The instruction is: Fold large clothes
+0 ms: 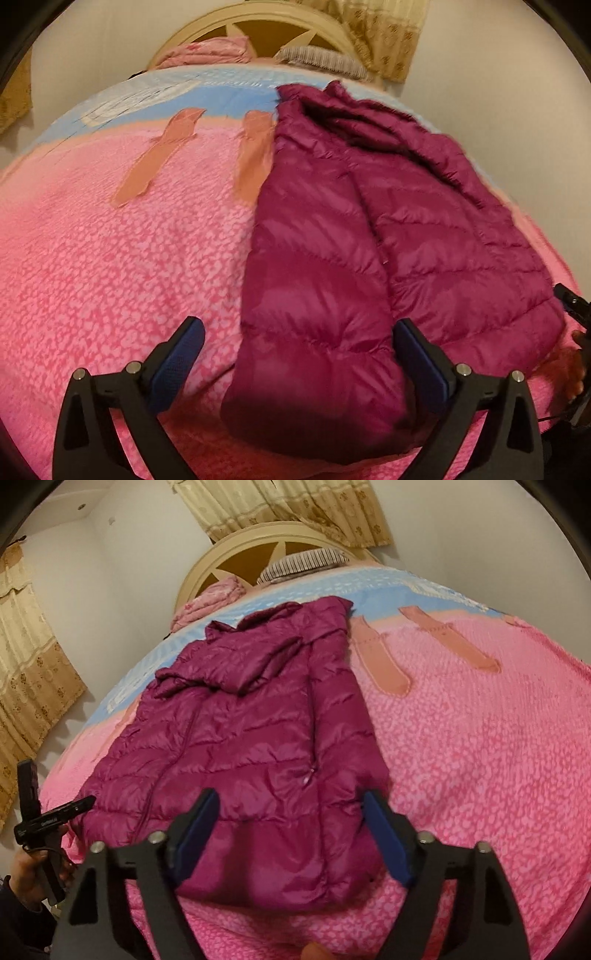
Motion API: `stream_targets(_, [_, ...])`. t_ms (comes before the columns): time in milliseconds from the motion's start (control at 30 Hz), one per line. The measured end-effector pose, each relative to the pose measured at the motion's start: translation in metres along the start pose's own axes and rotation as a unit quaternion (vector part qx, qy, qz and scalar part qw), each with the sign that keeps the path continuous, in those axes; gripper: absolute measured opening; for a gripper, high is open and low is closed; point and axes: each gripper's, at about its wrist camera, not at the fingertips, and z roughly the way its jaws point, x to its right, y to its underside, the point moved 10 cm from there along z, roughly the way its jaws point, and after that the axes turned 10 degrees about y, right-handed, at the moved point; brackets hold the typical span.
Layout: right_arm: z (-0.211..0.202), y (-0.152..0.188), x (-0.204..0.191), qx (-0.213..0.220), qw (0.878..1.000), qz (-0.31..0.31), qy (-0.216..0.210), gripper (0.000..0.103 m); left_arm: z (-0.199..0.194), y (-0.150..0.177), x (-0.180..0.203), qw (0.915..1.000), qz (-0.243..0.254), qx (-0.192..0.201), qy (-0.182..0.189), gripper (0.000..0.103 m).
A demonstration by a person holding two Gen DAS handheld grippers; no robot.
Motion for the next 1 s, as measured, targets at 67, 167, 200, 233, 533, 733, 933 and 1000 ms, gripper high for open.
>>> stream_targets(67, [0.006,0.002,0.0,-0.01,1.0,0.006,-0.005,0.064,0.0,0.001,-0.002,0.9999,-0.009,-0.004,0.0,0.102])
stream_targets(167, [0.011,0.007,0.0,-0.019,0.999,0.018,-0.018,0.044,-0.004,0.002,0.002,0.9999,0.009,-0.002,0.011,0.101])
stream_targets(200, [0.012,0.009,0.001,-0.023,0.999,0.021,-0.021,0.03,-0.006,0.003,0.004,0.9998,0.012,0.003,0.017,0.097])
stream_targets(233, [0.012,0.009,0.002,-0.025,0.999,0.025,-0.025,0.022,-0.01,0.003,0.006,0.9995,0.028,0.007,0.014,0.075])
stream_targets(533, [-0.043,-0.004,-0.012,0.018,0.998,0.017,-0.055,0.012,-0.097,-0.016,0.039,0.9908,0.068,0.072,0.093,0.006])
stream_targets(733, [-0.128,-0.04,-0.035,0.098,0.992,-0.007,-0.076,0.012,-0.179,-0.066,0.072,0.9738,0.104,0.155,0.131,0.006])
stream_targets(933, [-0.121,-0.118,-0.043,0.163,0.985,-0.035,-0.04,0.012,-0.136,-0.159,0.074,0.9647,0.135,0.19,0.123,0.007])
stream_targets(1000, [-0.101,-0.143,-0.046,0.178,0.983,-0.044,-0.015,0.012,-0.109,-0.189,0.066,0.966,0.127,0.193,0.115,0.007])
